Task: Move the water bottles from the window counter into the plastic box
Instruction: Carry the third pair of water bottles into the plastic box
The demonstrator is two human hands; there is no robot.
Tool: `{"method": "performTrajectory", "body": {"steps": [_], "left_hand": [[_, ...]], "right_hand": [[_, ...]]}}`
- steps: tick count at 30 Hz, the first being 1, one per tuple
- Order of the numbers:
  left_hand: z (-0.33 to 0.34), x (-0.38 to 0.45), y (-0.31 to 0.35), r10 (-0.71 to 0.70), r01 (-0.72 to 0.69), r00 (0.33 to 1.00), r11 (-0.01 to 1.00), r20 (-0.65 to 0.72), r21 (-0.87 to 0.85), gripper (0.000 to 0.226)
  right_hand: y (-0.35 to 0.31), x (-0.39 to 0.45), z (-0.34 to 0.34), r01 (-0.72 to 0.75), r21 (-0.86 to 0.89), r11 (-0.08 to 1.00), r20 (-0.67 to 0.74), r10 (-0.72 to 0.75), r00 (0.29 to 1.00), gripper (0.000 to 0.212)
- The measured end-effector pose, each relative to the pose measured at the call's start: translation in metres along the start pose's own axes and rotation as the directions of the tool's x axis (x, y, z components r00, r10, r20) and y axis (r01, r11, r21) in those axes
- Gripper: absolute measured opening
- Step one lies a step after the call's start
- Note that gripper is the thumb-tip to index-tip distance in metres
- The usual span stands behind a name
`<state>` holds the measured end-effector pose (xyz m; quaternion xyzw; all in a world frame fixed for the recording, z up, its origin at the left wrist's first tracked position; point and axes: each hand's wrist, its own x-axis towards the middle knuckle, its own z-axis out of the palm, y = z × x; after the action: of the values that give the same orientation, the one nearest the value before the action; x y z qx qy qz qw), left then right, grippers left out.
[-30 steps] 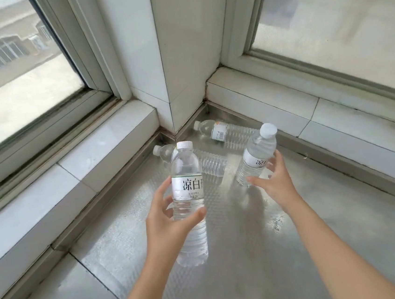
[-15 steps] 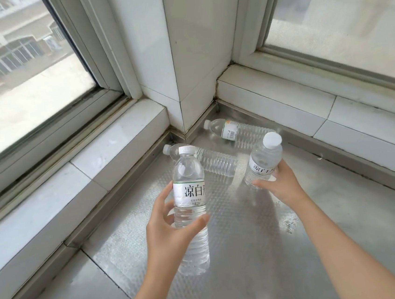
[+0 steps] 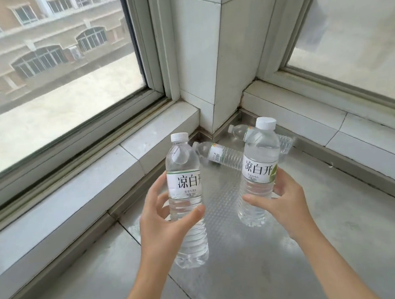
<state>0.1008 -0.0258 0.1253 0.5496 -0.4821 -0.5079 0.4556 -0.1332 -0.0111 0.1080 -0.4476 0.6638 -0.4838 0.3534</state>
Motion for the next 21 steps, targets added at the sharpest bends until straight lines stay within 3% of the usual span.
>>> {"method": "performTrajectory", "body": {"steps": [6, 10, 16, 21], "left_hand": [[-0.059, -0.051, 0.015, 0.041, -0.042, 0.998, 0.999, -0.058, -0.022, 0.088], [-0.092, -0.099, 0.019, 0.040, -0.044, 0.991, 0.999, -0.130, -0.032, 0.087], [-0.116, -0.183, 0.011, 0.035, -0.050, 0.963, 0.997, -0.266, -0.051, 0.086], [-0.123, -0.264, -0.004, -0.009, -0.029, 0.891, 0.997, -0.455, -0.076, 0.086]], "right_hand": [[-0.052, -0.073, 0.025, 0.001, 0.118, 0.993, 0.030, -0.004, 1.000, 0.053], [-0.068, -0.115, 0.036, 0.006, 0.137, 0.990, 0.097, -0.019, 0.995, 0.056], [-0.066, -0.165, 0.046, 0.018, 0.151, 0.988, 0.290, -0.062, 0.955, 0.092], [-0.059, -0.212, 0.057, -0.017, 0.124, 0.992, 0.537, -0.053, 0.842, 0.110]]}}
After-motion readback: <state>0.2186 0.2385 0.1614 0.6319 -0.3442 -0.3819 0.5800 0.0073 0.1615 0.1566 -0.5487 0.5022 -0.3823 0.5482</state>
